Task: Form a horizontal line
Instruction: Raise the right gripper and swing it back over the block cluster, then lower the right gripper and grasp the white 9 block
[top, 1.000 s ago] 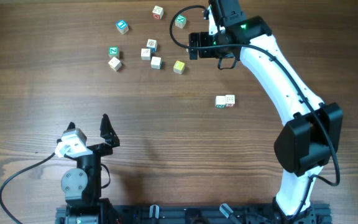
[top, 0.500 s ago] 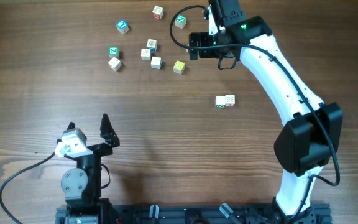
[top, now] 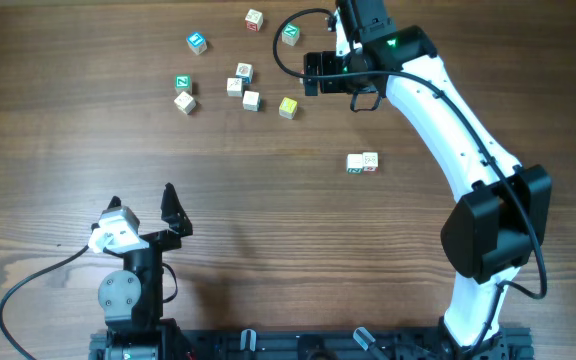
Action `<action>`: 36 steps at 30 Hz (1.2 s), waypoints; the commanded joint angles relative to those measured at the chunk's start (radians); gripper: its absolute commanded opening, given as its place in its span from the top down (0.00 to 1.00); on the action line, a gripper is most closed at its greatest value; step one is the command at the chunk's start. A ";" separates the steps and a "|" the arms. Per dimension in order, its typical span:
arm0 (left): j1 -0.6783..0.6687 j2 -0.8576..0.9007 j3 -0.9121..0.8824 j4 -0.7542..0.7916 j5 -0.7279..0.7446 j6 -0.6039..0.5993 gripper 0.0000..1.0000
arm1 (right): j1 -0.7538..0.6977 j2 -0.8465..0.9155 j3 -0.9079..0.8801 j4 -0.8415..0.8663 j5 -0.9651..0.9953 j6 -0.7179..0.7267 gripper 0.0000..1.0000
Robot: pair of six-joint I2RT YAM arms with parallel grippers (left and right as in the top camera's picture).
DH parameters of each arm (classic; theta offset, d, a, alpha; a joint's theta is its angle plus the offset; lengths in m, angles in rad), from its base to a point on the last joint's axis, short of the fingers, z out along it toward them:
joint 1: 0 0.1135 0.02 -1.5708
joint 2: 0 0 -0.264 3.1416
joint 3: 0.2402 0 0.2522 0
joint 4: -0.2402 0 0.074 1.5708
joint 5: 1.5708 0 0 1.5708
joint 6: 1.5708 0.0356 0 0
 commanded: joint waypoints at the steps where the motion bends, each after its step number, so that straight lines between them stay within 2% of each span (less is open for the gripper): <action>1: -0.003 -0.007 -0.004 0.002 -0.013 0.016 0.00 | -0.003 -0.002 -0.002 0.001 -0.017 -0.016 0.00; 4: -0.003 -0.007 -0.005 0.002 -0.014 0.016 0.00 | -0.003 -0.002 -0.002 0.010 -0.017 -0.003 0.00; 8: -0.003 -0.007 -0.004 0.002 -0.013 0.016 0.00 | -0.003 -0.002 -0.002 0.004 -0.065 0.224 0.00; 12: -0.003 -0.007 -0.004 0.002 -0.014 0.016 0.00 | -0.003 -0.002 -0.002 0.011 -0.065 0.300 0.00; 23: -0.003 -0.007 -0.004 0.002 -0.013 0.016 0.00 | -0.003 -0.002 -0.002 0.011 -0.079 0.285 0.01; 25: -0.003 -0.007 -0.004 0.002 -0.013 0.016 0.00 | -0.002 -0.002 -0.002 0.030 -0.095 0.194 0.02; 27: -0.003 -0.007 -0.004 0.002 -0.013 0.016 0.00 | 0.000 -0.002 0.000 0.049 -0.108 0.128 0.25; 28: -0.003 -0.007 -0.004 0.002 -0.013 0.016 0.00 | 0.000 -0.002 0.009 0.048 -0.108 0.109 0.41; 30: -0.003 -0.007 -0.004 0.002 -0.013 0.016 0.00 | 0.000 -0.002 0.040 0.026 -0.106 0.082 0.59; 31: -0.003 -0.007 -0.004 0.002 -0.013 0.016 0.00 | 0.000 -0.002 0.067 0.013 -0.096 0.067 0.75; 33: -0.003 -0.007 -0.004 0.002 -0.013 0.016 0.00 | 0.000 -0.002 0.121 -0.001 -0.060 0.037 0.91; 34: -0.003 -0.007 -0.004 0.002 -0.014 0.016 0.00 | 0.000 -0.002 0.147 0.003 -0.045 0.009 0.95; 36: -0.003 -0.007 -0.005 0.002 -0.013 0.016 0.00 | 0.000 -0.002 0.162 0.048 -0.047 -0.058 0.96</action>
